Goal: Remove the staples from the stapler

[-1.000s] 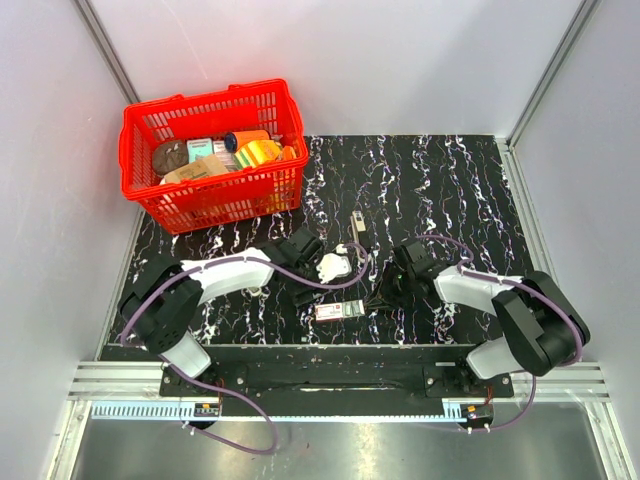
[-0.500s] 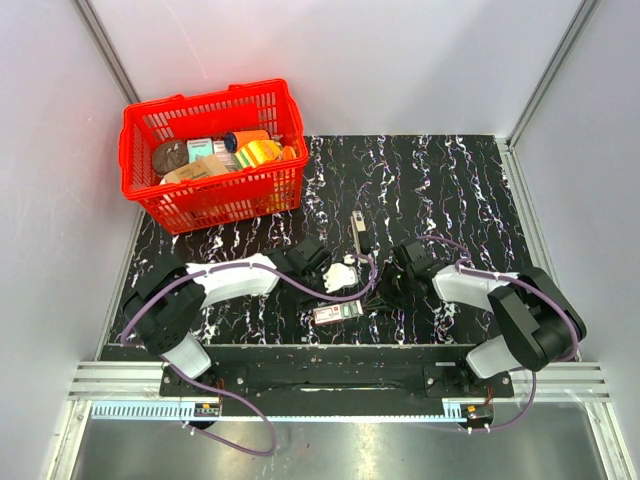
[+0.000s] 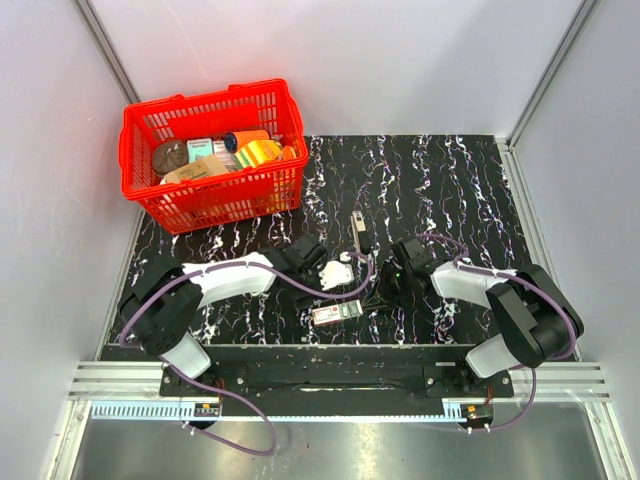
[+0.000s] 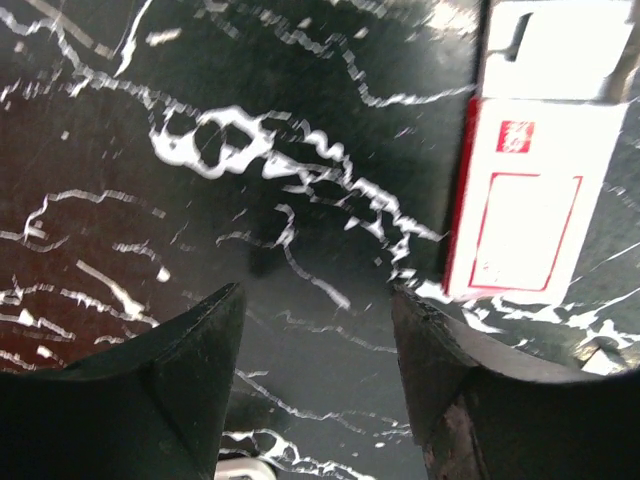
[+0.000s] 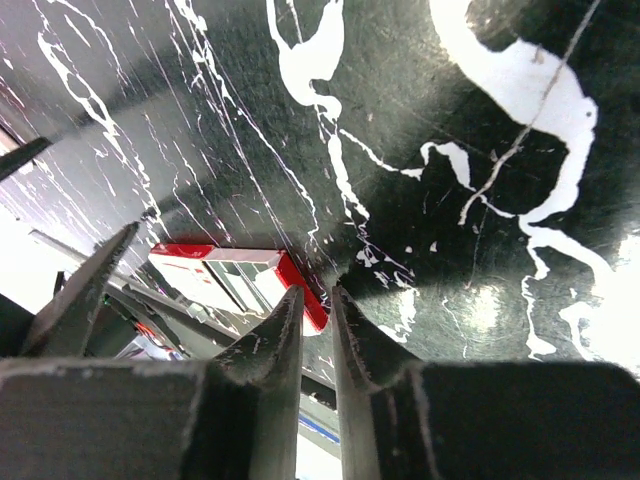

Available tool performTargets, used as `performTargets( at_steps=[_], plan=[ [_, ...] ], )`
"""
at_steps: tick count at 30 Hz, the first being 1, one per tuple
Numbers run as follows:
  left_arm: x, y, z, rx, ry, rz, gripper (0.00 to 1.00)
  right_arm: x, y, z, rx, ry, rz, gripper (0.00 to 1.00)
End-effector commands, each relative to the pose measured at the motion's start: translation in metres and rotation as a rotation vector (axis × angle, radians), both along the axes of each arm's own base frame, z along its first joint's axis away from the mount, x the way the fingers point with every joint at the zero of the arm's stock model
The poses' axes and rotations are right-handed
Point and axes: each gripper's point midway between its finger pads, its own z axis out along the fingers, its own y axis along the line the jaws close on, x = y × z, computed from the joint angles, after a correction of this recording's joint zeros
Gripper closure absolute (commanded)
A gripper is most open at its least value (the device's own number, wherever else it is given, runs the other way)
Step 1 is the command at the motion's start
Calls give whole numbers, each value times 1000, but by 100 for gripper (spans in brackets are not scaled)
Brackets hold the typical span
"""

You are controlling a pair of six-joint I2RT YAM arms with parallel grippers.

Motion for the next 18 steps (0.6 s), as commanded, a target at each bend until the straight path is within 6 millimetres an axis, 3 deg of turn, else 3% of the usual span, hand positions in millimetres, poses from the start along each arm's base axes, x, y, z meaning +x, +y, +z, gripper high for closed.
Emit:
performTargets(
  at_steps=[1,9,18],
  plan=[
    [12,19,20,-6,-63,19,34,9,-8,3,-31,-27,-5,76],
    [-12,12,13,-23,-7,-29,33,9,-5,7,69,-23,-44,76],
    [-21,5,-1,5,0,-84,33,7,8,9,201,-5,-60,76]
  ],
)
